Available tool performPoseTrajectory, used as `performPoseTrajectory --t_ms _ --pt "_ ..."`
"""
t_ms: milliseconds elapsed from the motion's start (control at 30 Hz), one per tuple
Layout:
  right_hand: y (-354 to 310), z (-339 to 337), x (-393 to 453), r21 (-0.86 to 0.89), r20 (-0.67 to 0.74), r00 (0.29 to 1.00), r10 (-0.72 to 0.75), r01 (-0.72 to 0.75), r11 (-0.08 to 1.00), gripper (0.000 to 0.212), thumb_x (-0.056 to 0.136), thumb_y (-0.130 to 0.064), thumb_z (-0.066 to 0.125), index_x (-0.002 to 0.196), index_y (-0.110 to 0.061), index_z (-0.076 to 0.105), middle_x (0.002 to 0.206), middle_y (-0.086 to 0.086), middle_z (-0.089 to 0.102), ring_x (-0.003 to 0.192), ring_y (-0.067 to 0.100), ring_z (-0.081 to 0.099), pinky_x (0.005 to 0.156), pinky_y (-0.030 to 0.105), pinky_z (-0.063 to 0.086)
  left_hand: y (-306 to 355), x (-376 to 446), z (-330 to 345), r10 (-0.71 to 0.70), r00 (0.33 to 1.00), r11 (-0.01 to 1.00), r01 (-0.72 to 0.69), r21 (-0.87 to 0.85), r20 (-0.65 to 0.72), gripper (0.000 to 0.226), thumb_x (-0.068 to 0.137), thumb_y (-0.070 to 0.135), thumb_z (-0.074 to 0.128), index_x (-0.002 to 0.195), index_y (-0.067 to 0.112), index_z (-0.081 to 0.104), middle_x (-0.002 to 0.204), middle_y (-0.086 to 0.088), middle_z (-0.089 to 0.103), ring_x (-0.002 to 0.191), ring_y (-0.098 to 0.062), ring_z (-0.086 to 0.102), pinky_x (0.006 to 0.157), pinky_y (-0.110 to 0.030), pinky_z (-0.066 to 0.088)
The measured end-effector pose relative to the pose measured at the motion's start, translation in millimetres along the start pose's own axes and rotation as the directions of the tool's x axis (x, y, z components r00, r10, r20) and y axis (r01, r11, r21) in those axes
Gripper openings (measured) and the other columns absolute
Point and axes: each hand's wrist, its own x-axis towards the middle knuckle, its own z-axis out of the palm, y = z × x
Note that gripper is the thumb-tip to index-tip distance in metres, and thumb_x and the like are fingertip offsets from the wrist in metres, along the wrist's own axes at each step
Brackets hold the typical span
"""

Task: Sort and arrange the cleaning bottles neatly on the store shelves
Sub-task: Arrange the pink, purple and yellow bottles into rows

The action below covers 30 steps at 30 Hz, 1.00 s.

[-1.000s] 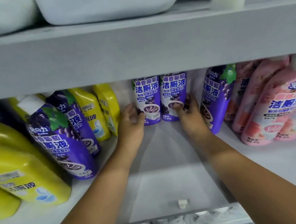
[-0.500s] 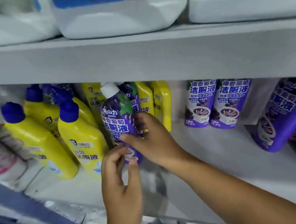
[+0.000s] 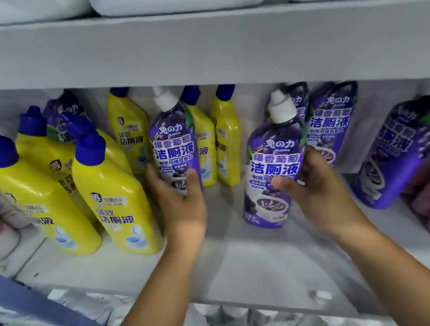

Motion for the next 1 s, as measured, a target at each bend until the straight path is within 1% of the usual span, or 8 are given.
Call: performPoseTrajectory --t_ms 67,133,333,433,600,767,900,1000 --pt "3 -20 -7 0.015 -0.07 0.998 0.001 0.0 1.0 0.043 0.087 0.008 0.068 0.123 -0.012 0.057 0.105 -0.007 0.078 0.096 0.006 0.073 0.079 0.019 0.055 -7 15 6 -0.061 0.998 0.996 0.062 0.061 -0.02 0.089 0.075 0.059 0.07 0.15 0.034 0.03 0.142 0.0 0.055 0.123 -0.02 0.061 0.1 -0.048 0.054" --pt "5 -38 -11 0.002 -0.126 0.992 -0.008 0.008 1.0 0.044 0.089 0.012 0.064 0.126 -0.01 0.056 0.103 -0.012 0.078 0.094 0.003 0.071 0.079 0.016 0.055 -7 18 7 -0.026 1.0 0.992 0.026 0.121 -0.001 0.079 0.075 0.06 0.072 0.141 0.03 0.041 0.133 -0.001 0.062 0.116 -0.021 0.064 0.097 -0.047 0.055" --pt "11 -78 -12 -0.032 -0.258 0.966 -0.027 0.02 0.999 0.049 0.093 0.009 0.062 0.134 -0.013 0.046 0.115 -0.004 0.072 0.103 0.008 0.07 0.083 0.023 0.056 14 -7 12 -0.004 0.992 1.0 0.001 0.021 0.124 0.037 0.09 0.025 0.076 0.119 0.016 0.055 0.107 0.004 0.07 0.092 -0.016 0.07 0.075 -0.022 0.053" --pt "9 -88 0 -0.027 -0.287 0.957 -0.047 0.041 0.999 0.049 0.095 0.01 0.059 0.137 -0.005 0.039 0.117 0.002 0.069 0.1 0.008 0.07 0.08 0.023 0.057 20 -19 32 -0.004 0.954 0.998 0.023 -0.061 0.301 0.031 0.089 0.021 0.077 0.114 0.014 0.059 0.107 0.001 0.076 0.09 -0.01 0.074 0.077 -0.031 0.06" --pt "15 -95 26 -0.028 -0.287 0.957 -0.035 0.028 0.999 0.045 0.097 0.009 0.056 0.136 -0.011 0.044 0.116 0.003 0.07 0.1 0.011 0.07 0.082 0.027 0.058 23 -30 81 0.056 0.812 0.994 0.012 -0.113 0.581 0.033 0.085 0.023 0.077 0.115 0.024 0.064 0.116 0.001 0.075 0.107 -0.022 0.072 0.092 -0.047 0.058" --pt "29 -95 33 -0.043 -0.279 0.96 -0.009 -0.003 0.999 0.05 0.1 0.004 0.055 0.147 -0.006 0.042 0.124 0.005 0.069 0.099 0.008 0.071 0.082 0.024 0.057 23 -27 111 0.063 0.76 0.993 0.018 -0.117 0.647 0.04 0.089 0.02 0.076 0.126 0.02 0.062 0.118 0.003 0.075 0.104 -0.011 0.073 0.084 -0.027 0.057" --pt "33 -97 39 -0.107 -0.285 0.958 -0.031 0.0 0.994 0.048 0.101 -0.006 0.058 0.147 -0.015 0.047 0.135 0.01 0.064 0.107 0.012 0.07 0.087 0.027 0.056 18 -26 115 0.082 0.766 0.997 -0.072 -0.041 0.637 0.042 0.086 0.026 0.076 0.124 0.036 0.061 0.114 0.01 0.075 0.102 -0.011 0.072 0.089 -0.037 0.06" --pt "36 -95 40 -0.165 -0.318 0.944 -0.084 0.032 0.986 0.048 0.098 -0.016 0.06 0.145 -0.021 0.05 0.135 0.01 0.061 0.114 0.018 0.068 0.095 0.035 0.057 16 -25 116 0.084 0.77 0.996 -0.084 -0.03 0.632 0.043 0.088 0.022 0.077 0.122 0.041 0.06 0.113 0.013 0.075 0.101 -0.009 0.072 0.089 -0.037 0.06"
